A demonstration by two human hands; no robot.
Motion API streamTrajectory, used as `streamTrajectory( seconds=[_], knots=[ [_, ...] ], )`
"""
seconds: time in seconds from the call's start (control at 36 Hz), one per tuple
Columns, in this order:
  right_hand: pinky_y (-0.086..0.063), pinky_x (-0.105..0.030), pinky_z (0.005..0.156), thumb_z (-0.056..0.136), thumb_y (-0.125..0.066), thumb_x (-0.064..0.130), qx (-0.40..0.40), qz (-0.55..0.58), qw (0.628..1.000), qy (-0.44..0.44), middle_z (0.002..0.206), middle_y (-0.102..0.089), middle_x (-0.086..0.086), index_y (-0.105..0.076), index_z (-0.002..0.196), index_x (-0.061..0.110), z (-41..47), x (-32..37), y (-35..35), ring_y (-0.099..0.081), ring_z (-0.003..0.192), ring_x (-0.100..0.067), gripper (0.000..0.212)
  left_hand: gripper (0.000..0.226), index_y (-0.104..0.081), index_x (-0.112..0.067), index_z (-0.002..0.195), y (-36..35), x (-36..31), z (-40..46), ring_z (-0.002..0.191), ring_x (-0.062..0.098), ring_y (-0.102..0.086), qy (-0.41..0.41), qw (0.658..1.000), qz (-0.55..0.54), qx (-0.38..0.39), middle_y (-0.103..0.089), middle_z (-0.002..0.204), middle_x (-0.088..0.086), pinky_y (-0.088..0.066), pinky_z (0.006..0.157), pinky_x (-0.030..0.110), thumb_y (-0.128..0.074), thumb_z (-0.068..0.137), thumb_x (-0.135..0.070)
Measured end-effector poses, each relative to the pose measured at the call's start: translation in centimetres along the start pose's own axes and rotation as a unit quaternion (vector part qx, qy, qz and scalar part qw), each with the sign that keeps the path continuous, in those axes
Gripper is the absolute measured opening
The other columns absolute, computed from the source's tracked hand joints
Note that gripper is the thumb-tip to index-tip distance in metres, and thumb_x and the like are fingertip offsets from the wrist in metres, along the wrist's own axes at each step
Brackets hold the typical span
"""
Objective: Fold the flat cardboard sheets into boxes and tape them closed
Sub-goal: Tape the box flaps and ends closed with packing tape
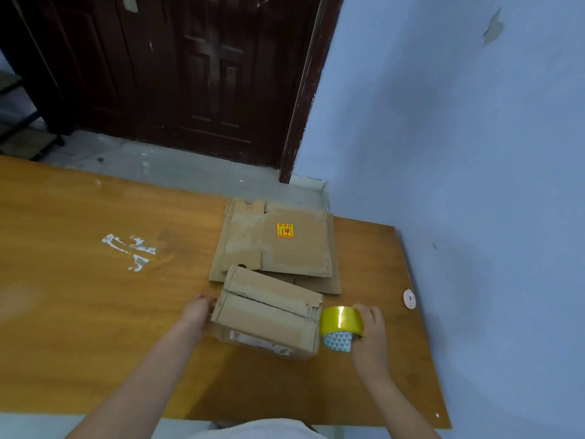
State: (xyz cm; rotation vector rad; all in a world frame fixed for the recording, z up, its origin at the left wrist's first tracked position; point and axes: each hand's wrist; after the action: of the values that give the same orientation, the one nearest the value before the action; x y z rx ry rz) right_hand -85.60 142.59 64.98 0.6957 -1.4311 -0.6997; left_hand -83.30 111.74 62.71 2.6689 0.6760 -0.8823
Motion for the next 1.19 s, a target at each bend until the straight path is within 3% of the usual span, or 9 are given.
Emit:
streamTrajectory(
  seconds=[0.11,0.22,0.36,0.5,0.61,0.75,0.92,1.03,1.19],
  knots=[
    [-0.036,-0.011,0.066,0.070,-0.051,-0.019,0.014,0.041,0.999,0.015,0.106,-0.045,-0.004,-0.056,0.116,0.012,-0.3,2.2,-1.5,-0.047,0.097,-0.016,0.055,0.037,-0.060,-0.004,0.119,3.0,-2.0,-1.0,0.091,0.032,-0.052,-0.110,0.978,0.117,-0.136,-0.058,0.109,0.015,-0.040,0.075,0.037,-0.033,0.101,-0.022],
    [-0.035,-0.010,0.067,0.070,-0.049,-0.003,0.020,0.096,0.995,0.030,0.105,-0.044,-0.003,-0.055,0.112,0.017,-0.7,4.4,-2.6,-0.046,0.095,-0.015,0.046,0.043,-0.048,-0.005,0.132,1.8,-3.1,-4.5,0.124,0.031,-0.043,-0.331,0.876,0.278,-0.215,-0.049,0.134,0.015,-0.037,0.101,0.043,-0.035,0.100,-0.031],
    [-0.035,-0.011,0.077,0.064,-0.061,-0.016,0.042,0.131,0.989,0.051,0.105,-0.045,-0.001,-0.054,0.106,0.027,-0.8,5.7,-4.0,-0.045,0.100,-0.015,0.060,0.055,-0.017,-0.016,0.150,-4.6,-1.3,-6.4,0.146,0.015,-0.001,-0.423,0.762,0.475,-0.122,-0.011,0.158,-0.003,0.000,0.118,0.032,-0.020,0.102,-0.041],
    [-0.041,-0.023,0.089,0.069,-0.073,0.005,0.134,0.126,0.979,0.088,0.112,-0.049,0.003,-0.050,0.112,0.033,-1.5,4.2,-4.3,-0.047,0.108,-0.011,0.056,0.077,-0.021,-0.028,0.149,-6.0,1.5,-4.4,0.146,0.015,0.002,-0.415,0.689,0.587,-0.098,-0.016,0.157,-0.010,0.007,0.116,0.038,0.011,0.084,-0.053],
    [-0.043,-0.025,0.096,0.077,-0.071,0.033,0.225,0.109,0.965,0.084,0.123,-0.051,0.005,-0.044,0.121,0.036,-1.9,2.1,-3.7,-0.049,0.115,-0.011,0.052,0.074,-0.028,-0.031,0.146,-5.8,1.2,-4.2,0.145,0.011,-0.001,-0.425,0.690,0.579,-0.088,-0.022,0.155,-0.012,0.005,0.118,0.036,0.005,0.085,-0.057],
    [-0.026,-0.019,0.106,0.085,-0.066,0.033,0.303,0.001,0.944,0.130,0.147,-0.037,0.003,-0.029,0.145,0.020,-0.1,1.3,-3.4,-0.033,0.136,-0.012,0.072,0.072,-0.037,-0.033,0.142,-5.7,1.4,-4.2,0.144,0.009,-0.007,-0.435,0.699,0.560,-0.092,-0.029,0.152,-0.013,0.001,0.118,0.034,0.000,0.086,-0.059],
    [-0.050,-0.021,0.064,0.047,-0.090,0.040,0.218,-0.147,0.925,0.275,0.089,-0.066,0.003,-0.050,0.126,0.022,0.4,0.6,-3.7,-0.065,0.079,-0.015,0.090,0.067,-0.045,-0.030,0.134,-6.0,1.4,-3.7,0.143,0.010,-0.013,-0.438,0.706,0.546,-0.103,-0.034,0.149,-0.012,-0.002,0.117,0.033,-0.007,0.088,-0.059],
    [-0.034,-0.037,0.101,0.087,-0.062,0.034,0.289,-0.217,0.899,0.247,0.133,-0.050,-0.004,-0.024,0.147,0.024,0.1,0.7,-4.0,-0.044,0.125,-0.023,0.072,0.067,-0.046,-0.030,0.133,-6.0,1.5,-3.8,0.143,0.010,-0.013,-0.437,0.708,0.544,-0.107,-0.035,0.148,-0.012,-0.001,0.116,0.032,-0.008,0.087,-0.060],
    [-0.027,-0.037,0.101,0.083,-0.063,0.044,0.351,-0.135,0.901,0.216,0.137,-0.046,0.007,-0.030,0.142,0.031,1.3,-0.5,-2.5,-0.040,0.128,-0.016,0.069,0.064,-0.044,-0.033,0.134,-5.9,1.6,-3.6,0.143,0.007,-0.012,-0.433,0.702,0.555,-0.112,-0.033,0.149,-0.015,0.002,0.114,0.028,-0.009,0.089,-0.061]
  ],
)
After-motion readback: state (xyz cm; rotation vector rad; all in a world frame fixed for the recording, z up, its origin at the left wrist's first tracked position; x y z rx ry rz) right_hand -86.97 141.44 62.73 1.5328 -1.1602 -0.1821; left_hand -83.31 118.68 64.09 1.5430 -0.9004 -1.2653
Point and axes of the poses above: each hand's wrist, its own z-axis towards the middle knuckle, its own y-axis out of the back of the hand, x = y × z
